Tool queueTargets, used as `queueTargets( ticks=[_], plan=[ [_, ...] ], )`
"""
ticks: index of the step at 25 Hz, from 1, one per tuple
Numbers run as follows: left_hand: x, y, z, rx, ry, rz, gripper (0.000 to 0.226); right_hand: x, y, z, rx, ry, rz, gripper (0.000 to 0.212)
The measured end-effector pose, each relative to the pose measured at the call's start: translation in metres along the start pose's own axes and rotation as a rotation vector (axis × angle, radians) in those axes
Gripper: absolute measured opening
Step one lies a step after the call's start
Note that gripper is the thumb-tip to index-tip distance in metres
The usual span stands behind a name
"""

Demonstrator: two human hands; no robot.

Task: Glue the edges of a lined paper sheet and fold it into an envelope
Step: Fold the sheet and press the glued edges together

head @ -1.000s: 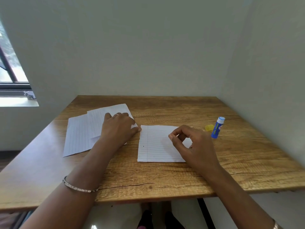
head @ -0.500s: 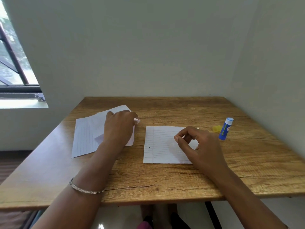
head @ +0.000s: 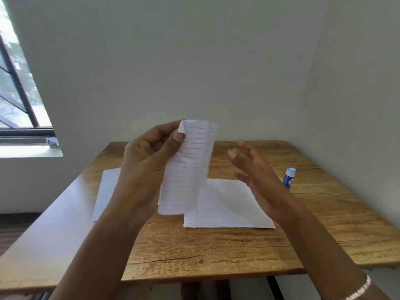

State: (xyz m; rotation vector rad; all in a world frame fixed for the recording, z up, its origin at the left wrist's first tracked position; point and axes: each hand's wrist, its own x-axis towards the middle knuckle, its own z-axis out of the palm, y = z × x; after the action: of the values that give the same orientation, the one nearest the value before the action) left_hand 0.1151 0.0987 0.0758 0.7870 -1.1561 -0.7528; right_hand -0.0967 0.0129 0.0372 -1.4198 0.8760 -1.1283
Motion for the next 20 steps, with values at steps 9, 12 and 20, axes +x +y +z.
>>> queueTargets(
  ticks=[9,12,20],
  plan=[
    [-0.016,-0.007,-0.015,-0.418,-0.001,-0.542,0.044,-0.011,-0.010,-0.011,0.338,-0.012,0.181,0.032],
    [-0.014,-0.010,-0.015,-0.236,0.046,-0.609,0.058,-0.018,-0.008,-0.022,0.211,0.147,0.158,0.026],
    [0.014,-0.045,-0.013,0.284,0.085,-0.524,0.014,-0.011,-0.004,-0.041,-0.243,0.262,-0.035,0.017]
  ],
)
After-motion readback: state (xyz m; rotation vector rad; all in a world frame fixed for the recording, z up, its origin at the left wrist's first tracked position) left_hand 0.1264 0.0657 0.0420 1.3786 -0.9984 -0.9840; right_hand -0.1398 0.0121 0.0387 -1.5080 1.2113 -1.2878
